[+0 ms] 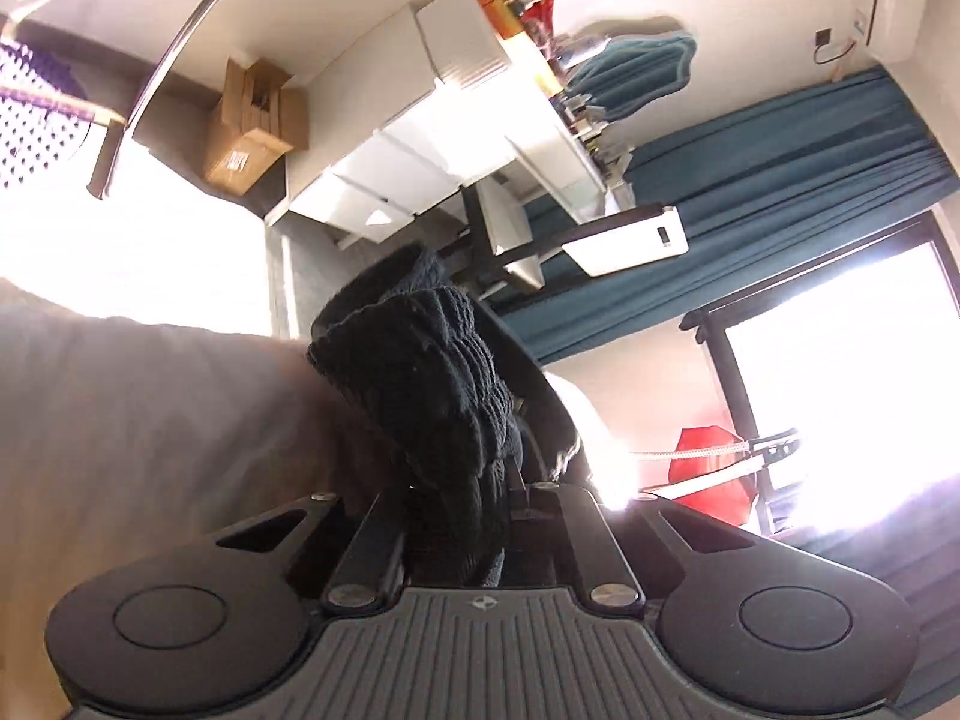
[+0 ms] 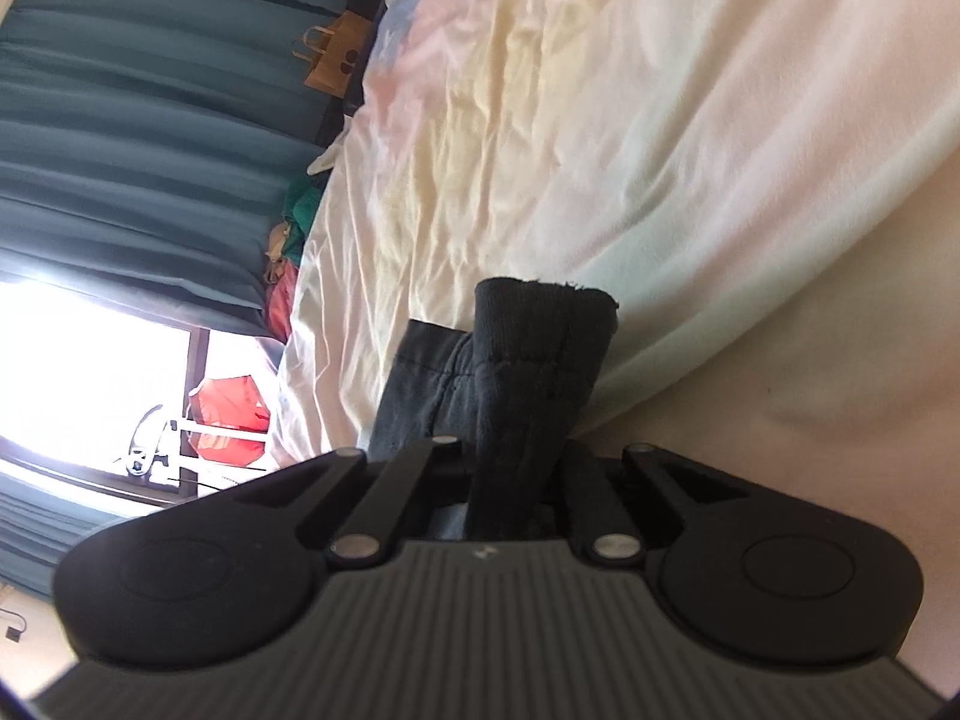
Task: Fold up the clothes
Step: 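Grasp the ribbed cuff with the left gripper while the right gripper holds the waistband, then open both grippers and release the folded sweatpants onto the bed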
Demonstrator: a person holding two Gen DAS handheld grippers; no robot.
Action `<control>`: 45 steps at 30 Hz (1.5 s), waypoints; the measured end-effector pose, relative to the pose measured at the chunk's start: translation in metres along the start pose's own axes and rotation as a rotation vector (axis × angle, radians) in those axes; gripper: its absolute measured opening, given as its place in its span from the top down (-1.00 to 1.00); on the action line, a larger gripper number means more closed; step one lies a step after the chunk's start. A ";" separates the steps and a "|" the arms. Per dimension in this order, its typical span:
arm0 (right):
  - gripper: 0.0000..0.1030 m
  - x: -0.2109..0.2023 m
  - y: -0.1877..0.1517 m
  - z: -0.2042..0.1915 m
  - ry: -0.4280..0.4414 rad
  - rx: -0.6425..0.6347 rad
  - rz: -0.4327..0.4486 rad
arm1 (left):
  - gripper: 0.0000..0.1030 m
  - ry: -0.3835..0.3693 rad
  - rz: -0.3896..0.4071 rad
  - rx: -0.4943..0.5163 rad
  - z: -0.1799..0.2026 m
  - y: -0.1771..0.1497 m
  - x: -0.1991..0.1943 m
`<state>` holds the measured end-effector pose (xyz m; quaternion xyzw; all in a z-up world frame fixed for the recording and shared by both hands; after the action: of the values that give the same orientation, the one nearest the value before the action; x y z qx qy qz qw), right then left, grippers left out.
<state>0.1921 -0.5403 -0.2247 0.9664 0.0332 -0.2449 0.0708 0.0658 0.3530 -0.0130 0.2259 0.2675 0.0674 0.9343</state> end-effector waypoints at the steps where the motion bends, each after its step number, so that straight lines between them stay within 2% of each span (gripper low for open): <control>1: 0.90 -0.006 0.001 -0.004 0.006 -0.022 0.026 | 0.83 0.006 -0.015 0.008 0.002 0.010 -0.008; 4: 0.90 -0.017 0.001 -0.013 0.011 -0.062 0.059 | 0.83 0.016 -0.067 0.007 0.000 0.034 -0.028; 6: 0.90 -0.028 0.003 -0.013 0.019 -0.050 0.083 | 0.83 0.018 -0.082 0.032 0.001 0.040 -0.038; 10: 0.90 -0.054 0.009 -0.004 0.019 0.028 0.119 | 0.83 -0.004 -0.124 0.006 -0.023 0.057 -0.067; 12: 0.90 -0.061 0.007 -0.006 -0.053 -0.060 0.144 | 0.83 0.015 -0.144 0.033 -0.039 0.052 -0.082; 13: 0.90 -0.064 0.007 -0.006 -0.089 -0.101 0.154 | 0.83 0.032 -0.149 0.042 -0.046 0.050 -0.081; 14: 0.90 -0.062 0.006 -0.001 -0.126 -0.088 0.138 | 0.83 0.050 -0.154 0.051 -0.053 0.048 -0.080; 16: 0.90 -0.056 0.006 0.017 -0.185 -0.008 0.093 | 0.82 0.101 -0.169 0.087 -0.071 0.042 -0.066; 18: 0.89 -0.046 0.004 0.034 -0.238 0.020 0.050 | 0.82 0.152 -0.184 0.124 -0.089 0.037 -0.052; 20: 0.89 -0.036 0.005 0.045 -0.256 0.029 0.021 | 0.81 0.198 -0.201 0.205 -0.101 0.030 -0.034; 21: 0.89 -0.034 0.005 0.048 -0.247 0.041 0.016 | 0.81 0.223 -0.231 0.210 -0.111 0.025 -0.022; 23: 0.89 -0.032 0.004 0.047 -0.250 0.009 0.011 | 0.79 0.218 -0.249 0.173 -0.124 0.022 -0.016; 26: 0.83 -0.036 0.001 0.042 -0.252 -0.031 0.012 | 0.74 0.172 -0.253 0.213 -0.128 0.020 -0.016; 28: 0.77 -0.037 0.003 0.039 -0.221 -0.030 0.006 | 0.71 0.147 -0.276 0.273 -0.123 0.021 -0.020; 31: 0.52 -0.043 0.007 0.033 -0.177 -0.028 0.033 | 0.67 0.081 -0.291 0.311 -0.112 0.026 -0.030; 32: 0.39 -0.046 0.009 0.030 -0.162 -0.027 0.048 | 0.57 0.062 -0.300 0.331 -0.106 0.027 -0.034; 33: 0.16 -0.049 0.011 0.027 -0.148 -0.027 0.064 | 0.49 0.052 -0.310 0.353 -0.102 0.027 -0.037; 34: -0.01 -0.056 0.013 0.021 -0.148 -0.052 0.110 | 0.20 0.059 -0.317 0.388 -0.097 0.026 -0.041; 35: -0.24 -0.063 0.015 0.014 -0.148 -0.077 0.157 | -0.21 0.088 -0.313 0.434 -0.089 0.026 -0.046; 36: -0.36 -0.074 0.018 0.007 -0.142 -0.104 0.216 | -0.36 0.107 -0.314 0.460 -0.085 0.025 -0.050; 38: -0.45 -0.094 0.020 -0.009 -0.128 -0.159 0.321 | -0.68 0.106 -0.314 0.522 -0.076 0.021 -0.061; 39: -0.45 -0.102 0.019 -0.017 -0.116 -0.190 0.345 | -0.75 0.104 -0.296 0.555 -0.070 0.021 -0.066; 40: -0.45 -0.108 0.016 -0.026 -0.091 -0.235 0.346 | -0.96 0.103 -0.276 0.589 -0.065 0.021 -0.072; 45: -0.46 -0.130 -0.027 -0.072 0.027 -0.559 0.252 | -1.00 0.115 -0.185 0.686 -0.040 0.018 -0.089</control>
<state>0.1092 -0.5069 -0.1037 0.9093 -0.0197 -0.2026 0.3631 -0.0305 0.3624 0.0068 0.4970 0.3460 -0.0988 0.7896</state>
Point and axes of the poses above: each gripper's, at about its wrist camera, not at the fingertips, and x roughly the way its jaws point, z to its right, y to its top, the point moved 4 cm from there along x, roughly the way its jaws point, and after that the axes turned 6 degrees about x, right-handed, at the moved point
